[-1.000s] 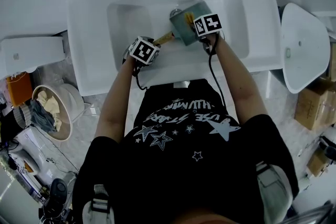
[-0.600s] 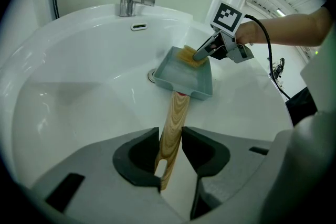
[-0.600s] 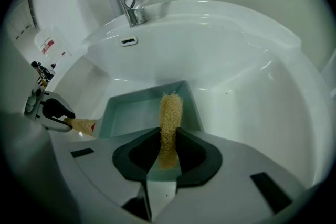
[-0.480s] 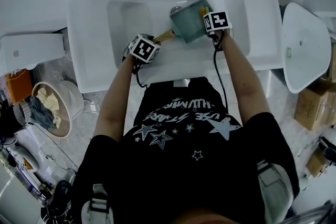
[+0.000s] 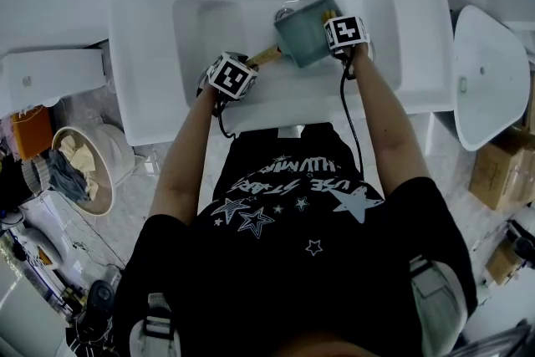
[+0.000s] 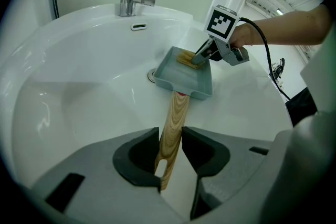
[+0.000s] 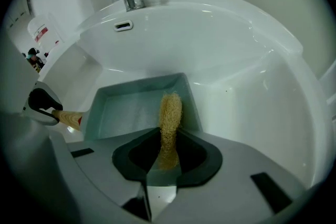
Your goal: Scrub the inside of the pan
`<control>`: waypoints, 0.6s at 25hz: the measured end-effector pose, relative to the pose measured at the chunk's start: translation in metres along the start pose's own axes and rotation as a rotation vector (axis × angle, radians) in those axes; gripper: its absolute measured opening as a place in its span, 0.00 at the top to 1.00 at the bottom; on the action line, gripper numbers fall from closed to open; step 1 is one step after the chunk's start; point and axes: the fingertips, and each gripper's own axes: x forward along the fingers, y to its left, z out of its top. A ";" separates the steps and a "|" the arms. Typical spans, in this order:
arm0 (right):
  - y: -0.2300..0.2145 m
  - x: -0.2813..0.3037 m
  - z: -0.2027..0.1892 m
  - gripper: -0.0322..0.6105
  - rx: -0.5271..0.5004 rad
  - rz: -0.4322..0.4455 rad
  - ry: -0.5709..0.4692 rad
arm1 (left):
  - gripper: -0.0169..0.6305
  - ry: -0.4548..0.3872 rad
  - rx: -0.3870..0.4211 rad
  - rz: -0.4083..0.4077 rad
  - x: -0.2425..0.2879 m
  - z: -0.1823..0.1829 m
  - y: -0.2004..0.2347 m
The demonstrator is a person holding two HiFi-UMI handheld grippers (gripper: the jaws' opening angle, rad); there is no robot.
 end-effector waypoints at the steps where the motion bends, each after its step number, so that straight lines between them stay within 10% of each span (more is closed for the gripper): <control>1: 0.002 0.000 -0.001 0.81 0.004 0.014 0.005 | 0.76 0.001 0.000 0.000 0.000 0.000 0.000; 15: 0.057 0.002 -0.007 0.81 -0.024 0.157 0.028 | 0.76 -0.007 0.008 0.003 0.000 0.002 0.000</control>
